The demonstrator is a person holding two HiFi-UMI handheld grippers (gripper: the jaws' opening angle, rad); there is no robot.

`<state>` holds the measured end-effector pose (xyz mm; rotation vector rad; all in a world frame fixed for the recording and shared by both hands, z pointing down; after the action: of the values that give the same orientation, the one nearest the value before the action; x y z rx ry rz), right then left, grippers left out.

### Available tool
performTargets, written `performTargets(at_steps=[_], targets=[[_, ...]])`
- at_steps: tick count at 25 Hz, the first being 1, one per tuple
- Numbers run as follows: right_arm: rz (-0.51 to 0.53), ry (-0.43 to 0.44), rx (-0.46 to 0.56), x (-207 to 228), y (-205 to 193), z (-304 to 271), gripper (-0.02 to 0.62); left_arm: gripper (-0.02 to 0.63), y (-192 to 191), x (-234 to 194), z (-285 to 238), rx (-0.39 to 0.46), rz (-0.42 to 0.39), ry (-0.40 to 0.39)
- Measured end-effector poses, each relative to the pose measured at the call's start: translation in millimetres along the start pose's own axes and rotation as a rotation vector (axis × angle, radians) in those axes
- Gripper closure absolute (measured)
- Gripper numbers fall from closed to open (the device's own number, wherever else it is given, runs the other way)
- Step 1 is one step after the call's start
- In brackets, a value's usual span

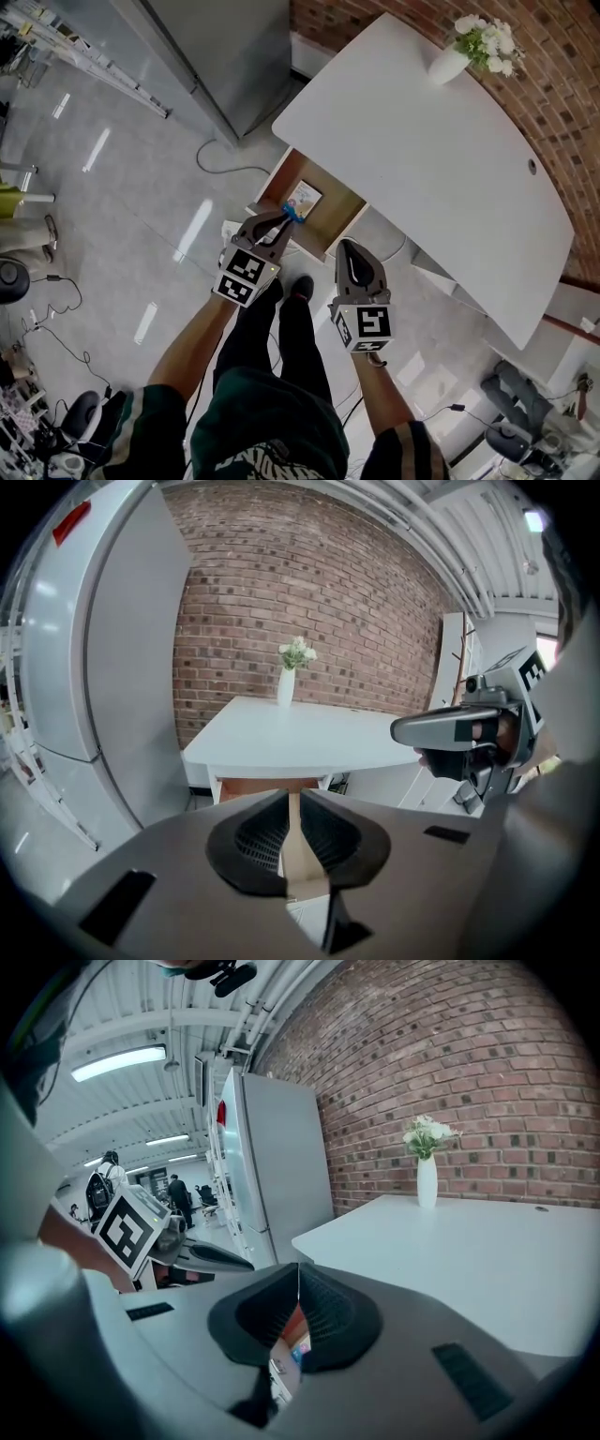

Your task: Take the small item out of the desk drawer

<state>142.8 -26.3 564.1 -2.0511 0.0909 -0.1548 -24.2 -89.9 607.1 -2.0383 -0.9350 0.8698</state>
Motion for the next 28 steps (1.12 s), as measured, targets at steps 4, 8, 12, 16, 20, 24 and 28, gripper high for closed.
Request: performTargets(at_steps=[4,8,12,16,20,24,28], targets=[[0.004,-0.018,-0.011,10,-13,-13,0.571,0.551,-22,-14,-20,-0.025,0.032,0.008],[0.005,-0.034,-0.048,17,-33,-23,0.571,0.530,-40,-22,-32,-0.052,0.055,0.016],[0.000,-0.038,-0.078,22,-44,-31,0.571,0.449,-51,-32,-50,-0.091,0.077,0.014],[-0.006,-0.042,-0.091,22,-49,-38,0.571,0.375,-62,-46,-71,-0.131,0.099,0.016],[-0.022,-0.052,-0.106,23,-55,-43,0.571,0.326,-75,-55,-90,-0.177,0.121,0.010],[-0.035,-0.056,-0.123,20,-62,-50,0.571,0.299,-89,-64,-108,-0.238,0.124,0.007],[-0.045,-0.055,-0.143,19,-69,-55,0.571,0.288,-96,-73,-126,-0.273,0.144,0.007]])
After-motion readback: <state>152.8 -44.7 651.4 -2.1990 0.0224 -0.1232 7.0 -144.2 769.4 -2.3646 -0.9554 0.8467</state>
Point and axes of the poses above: the fingertips, and each gripper's own axes: z backward along the fingers, x to its right, y out of its top, the point moved 7 cm from there along z, backward along the fingers, and after that the axes turned 13 degrees about -y, right-handed, at the moved point
